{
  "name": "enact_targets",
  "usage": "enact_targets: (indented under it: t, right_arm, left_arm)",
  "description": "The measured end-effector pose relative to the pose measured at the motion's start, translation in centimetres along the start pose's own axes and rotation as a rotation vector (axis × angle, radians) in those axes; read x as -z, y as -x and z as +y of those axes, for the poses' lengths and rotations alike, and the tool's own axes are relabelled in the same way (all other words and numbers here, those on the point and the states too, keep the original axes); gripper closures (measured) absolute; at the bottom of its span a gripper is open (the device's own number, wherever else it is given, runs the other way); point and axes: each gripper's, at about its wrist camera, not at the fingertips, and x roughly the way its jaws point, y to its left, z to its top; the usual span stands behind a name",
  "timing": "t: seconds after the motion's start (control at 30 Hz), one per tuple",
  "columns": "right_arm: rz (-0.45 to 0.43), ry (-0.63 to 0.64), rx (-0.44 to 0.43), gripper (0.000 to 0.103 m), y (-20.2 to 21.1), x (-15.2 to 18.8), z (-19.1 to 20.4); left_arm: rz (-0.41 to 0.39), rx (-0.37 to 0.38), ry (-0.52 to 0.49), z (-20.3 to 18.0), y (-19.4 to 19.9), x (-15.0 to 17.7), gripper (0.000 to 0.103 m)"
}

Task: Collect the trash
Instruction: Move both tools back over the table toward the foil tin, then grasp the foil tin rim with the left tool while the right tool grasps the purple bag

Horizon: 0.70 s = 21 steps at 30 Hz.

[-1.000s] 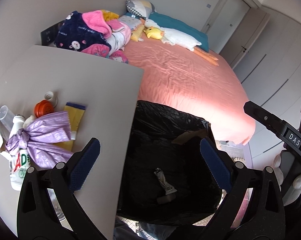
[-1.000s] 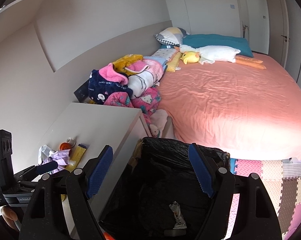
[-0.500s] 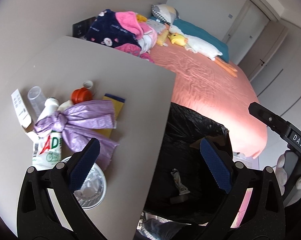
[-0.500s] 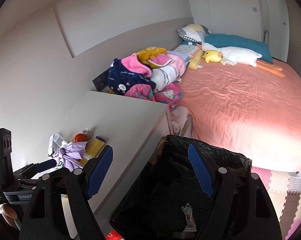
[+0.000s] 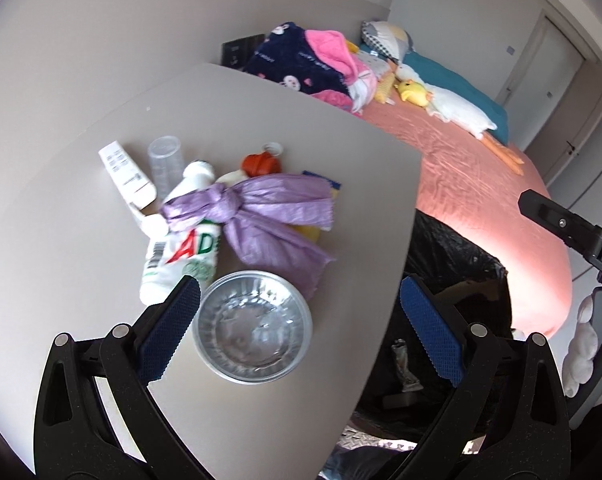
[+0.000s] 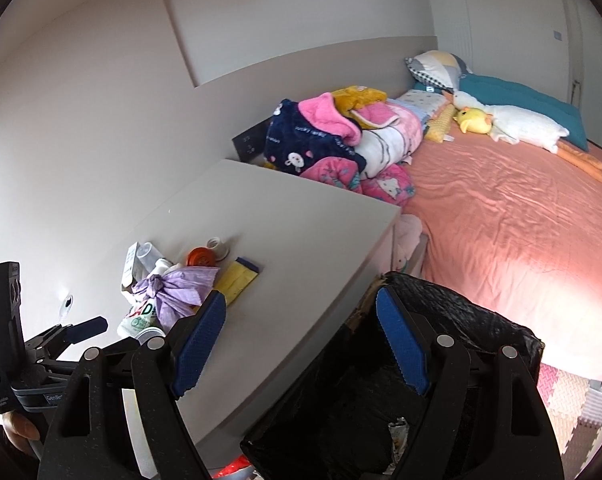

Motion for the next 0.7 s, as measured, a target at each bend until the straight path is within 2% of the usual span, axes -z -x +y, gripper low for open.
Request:
enact_targets:
  t: [0.17, 0.3, 0.47, 0.53, 0.6, 0.7]
  right_arm:
    - [0.028, 0.034, -0.037, 0.025, -1.3, 0.1, 1.7]
    - [0.048, 0.056, -0.061, 0.025, -2.1, 0.4, 2.9]
    - [0.062, 0.072, -0.069, 0.025, -2.6, 0.6, 3.6]
    - [0.066, 0.076, -0.068, 0.025, -2.8, 0.6, 3.8]
    - [0.069, 0.073, -0.067, 0.025, -2.9, 0.7, 3.9]
    - [0.076, 0.072, -0.063, 0.025, -3.2, 0.6, 4.0]
  left_arm:
    - [-0.002, -0.053, 0.052, 2.0, 0.1, 1.2, 0.007]
    - [0.01, -0.121, 0.051, 3.0, -0.7, 2.0, 0.007]
    - [0.033, -0.136, 0.08, 4.1, -2.2, 2.6, 0.007]
    - [0.047, -0.148, 0.083, 4.5, -2.8, 2.7, 0.016]
    - [0.065, -0.135, 0.099, 5.0, -3.4, 2.8, 0.031]
    - [0.078, -0.129, 0.118, 5.7, -4.2, 2.9, 0.038]
